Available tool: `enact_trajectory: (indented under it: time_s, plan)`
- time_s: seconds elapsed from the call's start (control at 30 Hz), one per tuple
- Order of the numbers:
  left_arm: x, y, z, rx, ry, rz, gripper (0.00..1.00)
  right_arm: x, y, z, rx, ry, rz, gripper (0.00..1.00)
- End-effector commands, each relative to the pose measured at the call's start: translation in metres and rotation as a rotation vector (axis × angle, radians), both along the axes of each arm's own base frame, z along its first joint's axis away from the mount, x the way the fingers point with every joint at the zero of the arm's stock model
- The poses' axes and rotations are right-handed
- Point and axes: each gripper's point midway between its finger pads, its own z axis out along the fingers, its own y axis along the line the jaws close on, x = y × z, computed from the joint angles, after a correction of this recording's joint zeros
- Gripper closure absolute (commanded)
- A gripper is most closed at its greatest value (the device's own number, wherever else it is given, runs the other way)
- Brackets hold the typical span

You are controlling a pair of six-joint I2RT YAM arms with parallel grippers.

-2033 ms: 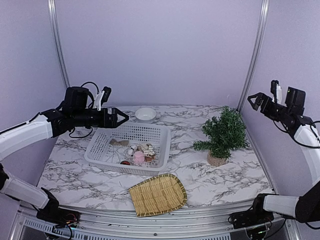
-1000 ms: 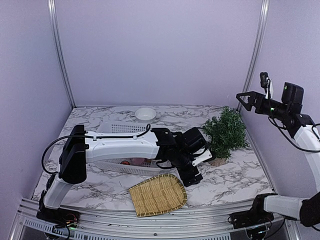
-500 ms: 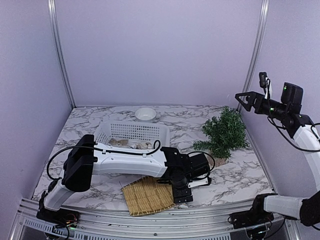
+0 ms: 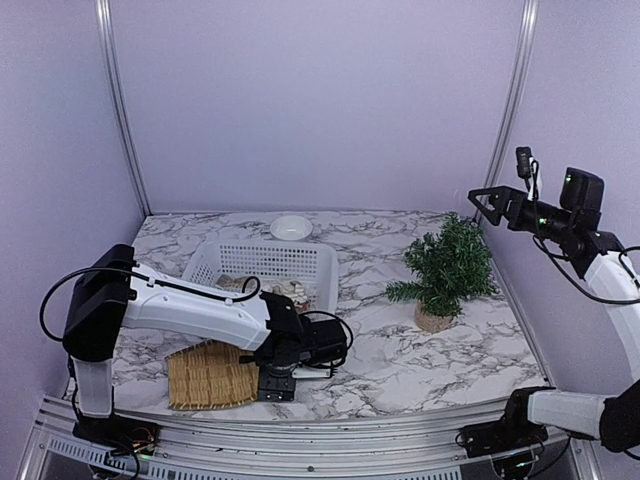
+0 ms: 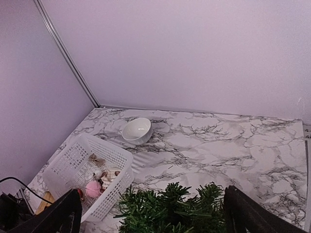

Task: Decorate the small christmas tree

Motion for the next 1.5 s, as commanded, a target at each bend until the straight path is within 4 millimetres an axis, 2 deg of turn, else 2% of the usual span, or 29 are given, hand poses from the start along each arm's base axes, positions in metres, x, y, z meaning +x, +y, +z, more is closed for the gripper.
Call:
enact_trajectory:
  time_s: [0.0, 0.23, 0.3, 0.37, 0.43, 0.5, 0.67, 0.73, 0.87, 0.97, 1.07, 1.13, 1.2, 1.33, 1.4, 1.47]
  plan:
    - [0.011, 0.066, -0.001, 0.143, 0.000, 0.054, 0.07, -0.004, 0.005, 0.012, 0.009, -0.039, 0.024, 0.01]
    - [0.031, 0.139, 0.001, 0.144, -0.023, 0.223, 0.07, -0.003, 0.007, 0.008, 0.017, -0.027, 0.036, 0.01]
    - [0.038, 0.151, 0.004, 0.107, -0.044, 0.270, 0.07, -0.003, 0.008, 0.007, 0.018, -0.023, 0.041, 0.01]
    - [0.044, 0.152, 0.015, 0.033, -0.055, 0.310, 0.07, -0.002, 0.009, 0.006, 0.011, -0.022, 0.042, 0.01]
    - [0.047, 0.135, 0.032, -0.092, -0.058, 0.311, 0.09, -0.003, 0.010, 0.006, 0.003, -0.023, 0.047, 0.01]
    - [0.042, 0.106, 0.051, -0.240, -0.023, 0.274, 0.11, -0.004, 0.011, 0.007, 0.004, -0.028, 0.050, 0.01]
    - [0.024, 0.023, 0.100, -0.451, 0.003, 0.077, 0.13, -0.002, 0.007, -0.003, -0.011, 0.033, 0.019, 0.01]
    - [0.027, -0.013, 0.127, -0.555, 0.000, 0.019, 0.14, -0.006, 0.003, -0.008, -0.018, 0.059, -0.002, 0.01]
    - [0.045, -0.072, 0.159, -0.703, -0.042, -0.042, 0.15, -0.018, -0.003, -0.013, -0.014, 0.090, -0.060, 0.01]
    - [0.067, -0.109, 0.157, -0.718, -0.081, -0.054, 0.14, -0.023, -0.016, -0.021, 0.003, 0.133, -0.137, 0.01]
    - [0.093, -0.134, 0.136, -0.665, -0.128, -0.047, 0.14, -0.024, -0.040, -0.036, 0.055, 0.206, -0.235, 0.01]
    - [0.105, -0.144, 0.124, -0.647, -0.136, -0.035, 0.14, -0.026, -0.057, -0.045, 0.103, 0.245, -0.299, 0.01]
    - [0.115, -0.149, 0.116, -0.656, -0.125, -0.010, 0.16, -0.026, -0.070, -0.055, 0.122, 0.269, -0.361, 0.03]
    - [0.130, -0.153, 0.099, -0.630, -0.133, -0.014, 0.20, -0.032, -0.095, -0.088, 0.198, 0.338, -0.468, 0.05]
    - [0.140, -0.152, 0.091, -0.611, -0.139, -0.010, 0.20, -0.037, -0.108, -0.106, 0.263, 0.364, -0.532, 0.06]
    - [0.151, -0.147, 0.084, -0.599, -0.145, 0.019, 0.21, -0.044, -0.113, -0.126, 0.341, 0.394, -0.560, 0.08]
